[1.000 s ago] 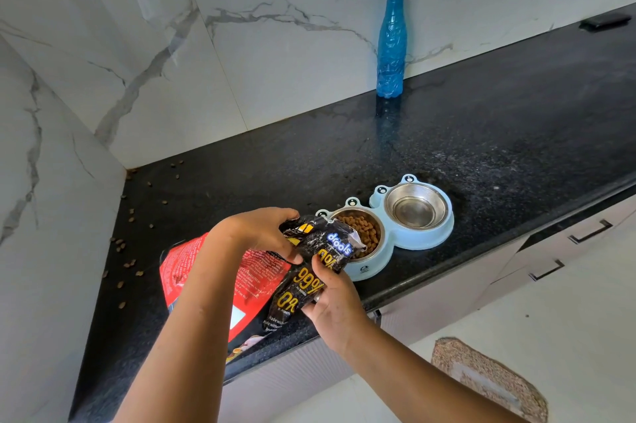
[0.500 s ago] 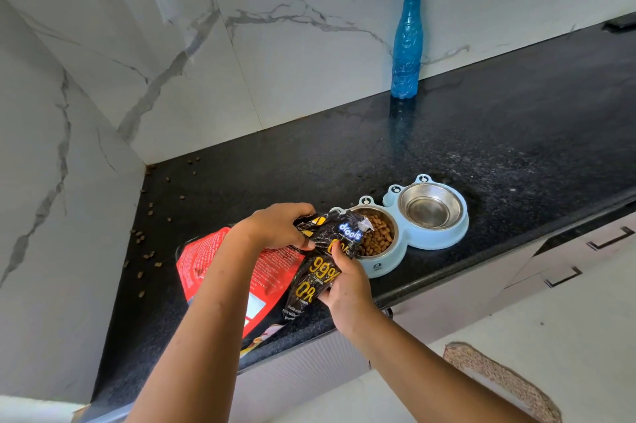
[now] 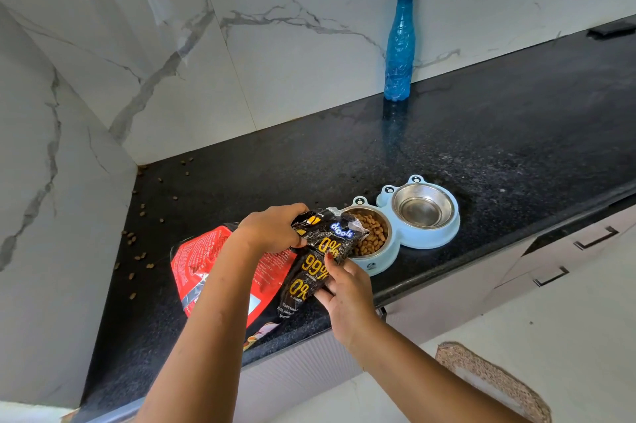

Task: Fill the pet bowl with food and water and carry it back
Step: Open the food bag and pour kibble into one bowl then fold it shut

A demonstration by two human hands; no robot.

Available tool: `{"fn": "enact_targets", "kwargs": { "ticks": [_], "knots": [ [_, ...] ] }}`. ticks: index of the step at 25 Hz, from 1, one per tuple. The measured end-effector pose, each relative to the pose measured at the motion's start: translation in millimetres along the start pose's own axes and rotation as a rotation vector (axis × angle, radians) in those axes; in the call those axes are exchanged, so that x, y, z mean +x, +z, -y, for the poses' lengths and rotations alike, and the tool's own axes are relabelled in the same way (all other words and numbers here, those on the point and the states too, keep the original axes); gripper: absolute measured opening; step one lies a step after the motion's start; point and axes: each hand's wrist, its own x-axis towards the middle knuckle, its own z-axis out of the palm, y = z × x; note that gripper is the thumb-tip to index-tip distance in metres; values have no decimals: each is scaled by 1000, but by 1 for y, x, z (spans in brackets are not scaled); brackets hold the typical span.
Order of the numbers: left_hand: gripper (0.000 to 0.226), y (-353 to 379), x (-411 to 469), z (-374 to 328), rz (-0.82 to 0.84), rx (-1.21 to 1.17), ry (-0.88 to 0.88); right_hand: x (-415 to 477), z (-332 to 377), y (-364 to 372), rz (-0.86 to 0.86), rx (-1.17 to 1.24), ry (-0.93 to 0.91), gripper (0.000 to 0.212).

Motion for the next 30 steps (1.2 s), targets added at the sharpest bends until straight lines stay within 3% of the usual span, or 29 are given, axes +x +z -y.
{"fn": "enact_targets", "kwargs": {
  "ticks": [5, 9, 16, 22, 30],
  "knots": [
    [53, -2, -4, 4, -10, -30, 8, -1, -4, -4, -18, -8, -28, 29],
    [61, 0, -7, 2, -44, -19, 12, -7, -2, -1, -18, 22, -38, 14],
    [73, 5, -11, 3, -135, 50, 15, -13, 3, 0, 26, 76, 25, 17],
    [48, 12, -18, 0, -195, 79, 100, -14, 3, -1, 148, 103, 162, 28],
    [64, 13, -15, 5, -241, 73, 56, -3, 13, 13, 194, 72, 180, 41]
  ]
}}
